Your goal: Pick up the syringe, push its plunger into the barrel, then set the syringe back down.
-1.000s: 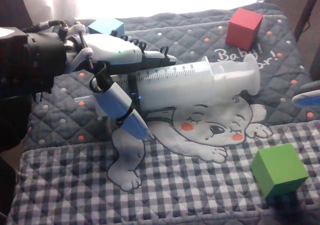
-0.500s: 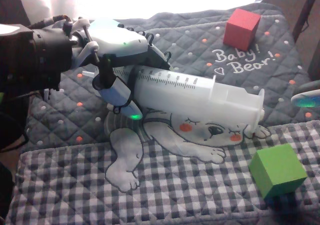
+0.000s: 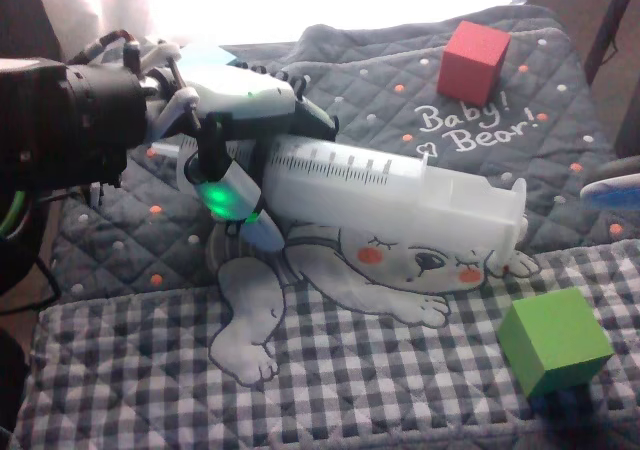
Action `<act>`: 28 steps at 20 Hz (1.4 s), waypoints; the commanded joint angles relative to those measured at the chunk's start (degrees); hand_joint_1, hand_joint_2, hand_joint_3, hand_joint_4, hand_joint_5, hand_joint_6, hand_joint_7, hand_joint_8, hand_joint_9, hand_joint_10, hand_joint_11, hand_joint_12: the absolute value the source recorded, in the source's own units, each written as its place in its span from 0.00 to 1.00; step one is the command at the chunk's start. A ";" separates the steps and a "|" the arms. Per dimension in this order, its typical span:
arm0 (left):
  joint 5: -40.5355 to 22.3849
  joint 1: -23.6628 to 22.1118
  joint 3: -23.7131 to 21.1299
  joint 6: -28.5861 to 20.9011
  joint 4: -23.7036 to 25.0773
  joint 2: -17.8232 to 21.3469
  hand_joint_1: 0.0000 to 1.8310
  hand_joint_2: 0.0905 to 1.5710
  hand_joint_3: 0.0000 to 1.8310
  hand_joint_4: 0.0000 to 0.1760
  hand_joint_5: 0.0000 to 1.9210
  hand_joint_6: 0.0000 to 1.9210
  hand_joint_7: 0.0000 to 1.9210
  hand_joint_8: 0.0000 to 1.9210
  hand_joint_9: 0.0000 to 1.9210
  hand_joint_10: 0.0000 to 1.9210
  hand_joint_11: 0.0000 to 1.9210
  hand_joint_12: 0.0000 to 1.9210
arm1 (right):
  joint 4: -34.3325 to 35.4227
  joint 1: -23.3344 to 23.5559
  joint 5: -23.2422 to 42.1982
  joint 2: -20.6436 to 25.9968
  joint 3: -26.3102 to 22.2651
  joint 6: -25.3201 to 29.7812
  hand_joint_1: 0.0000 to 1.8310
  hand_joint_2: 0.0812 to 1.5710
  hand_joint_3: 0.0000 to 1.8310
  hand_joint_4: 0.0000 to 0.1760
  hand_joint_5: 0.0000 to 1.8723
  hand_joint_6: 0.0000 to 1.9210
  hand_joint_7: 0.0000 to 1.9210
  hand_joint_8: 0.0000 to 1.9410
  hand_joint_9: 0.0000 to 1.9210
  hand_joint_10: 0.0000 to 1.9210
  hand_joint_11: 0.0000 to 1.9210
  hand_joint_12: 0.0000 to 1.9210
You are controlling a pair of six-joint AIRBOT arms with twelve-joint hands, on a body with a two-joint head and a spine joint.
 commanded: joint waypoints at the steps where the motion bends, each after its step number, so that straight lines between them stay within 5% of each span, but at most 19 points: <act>1: -1.21 -1.02 0.22 0.85 -2.51 0.92 0.90 0.68 0.00 0.94 0.43 1.00 0.56 1.00 0.65 1.00 0.70 1.00 | 1.12 0.84 7.07 0.18 -0.03 0.27 0.32 0.41 0.00 0.11 0.05 0.00 0.09 0.00 0.11 0.01 0.09 0.10; 3: -1.56 -1.11 0.25 4.04 -7.04 1.25 0.90 0.68 0.00 1.00 0.54 1.00 0.68 1.00 0.74 1.00 0.78 1.00 | 1.13 0.84 7.07 0.18 -0.03 0.27 0.32 0.40 0.00 0.18 0.05 0.00 0.09 0.00 0.11 0.00 0.08 0.09; 5: -2.25 -1.14 0.37 6.79 -11.40 1.54 0.89 0.69 0.00 0.97 0.61 1.00 0.74 1.00 0.81 1.00 0.83 1.00 | 1.13 0.84 7.07 0.18 -0.03 0.28 0.31 0.41 0.00 0.15 0.06 0.00 0.09 0.00 0.11 0.00 0.08 0.10; 7: -2.99 -1.32 0.37 9.07 -15.15 1.95 0.86 0.71 0.01 0.00 0.66 1.00 0.77 1.00 0.80 1.00 0.73 1.00 | 1.13 0.84 7.07 0.18 -0.03 0.29 0.32 0.40 0.00 0.18 0.06 0.00 0.09 0.00 0.11 0.00 0.08 0.10; 15: -9.45 -2.17 -0.05 9.61 -21.91 3.45 0.84 0.72 0.01 0.00 0.66 1.00 0.75 1.00 0.79 1.00 0.79 1.00 | 1.38 0.84 7.07 0.17 -0.03 0.30 0.31 0.40 0.00 0.18 0.04 0.00 0.09 0.00 0.11 0.00 0.07 0.10; 19: -12.65 -2.47 -1.35 9.61 -23.81 4.80 0.83 0.72 0.01 0.00 0.66 1.00 0.76 1.00 0.80 1.00 0.82 1.00 | 1.52 0.83 7.07 0.17 -0.03 0.30 0.32 0.41 0.00 0.09 0.04 0.00 0.09 0.00 0.10 0.00 0.05 0.10; 20: -13.39 -2.58 -1.58 9.61 -24.28 5.08 0.85 0.72 0.01 0.00 0.64 1.00 0.75 1.00 0.79 1.00 0.82 1.00 | 1.57 0.83 7.07 0.17 -0.03 0.30 0.31 0.41 0.00 0.14 0.04 0.00 0.09 0.00 0.11 0.00 0.05 0.10; 22: -14.50 -3.04 -2.27 9.61 -24.40 5.66 0.84 0.71 0.01 0.00 0.64 1.00 0.73 1.00 0.78 1.00 0.81 1.00 | 1.65 0.83 7.07 0.17 -0.03 0.30 0.30 0.42 0.00 0.06 0.04 0.00 0.10 0.00 0.11 0.00 0.06 0.10; 28: -17.28 -3.65 -3.96 9.61 -24.40 6.92 0.86 0.71 0.01 0.00 0.66 1.00 0.75 1.00 0.80 1.00 0.83 1.00 | 1.74 0.82 7.07 0.17 0.00 0.29 0.30 0.41 0.00 0.06 0.04 0.00 0.09 0.00 0.10 0.00 0.06 0.11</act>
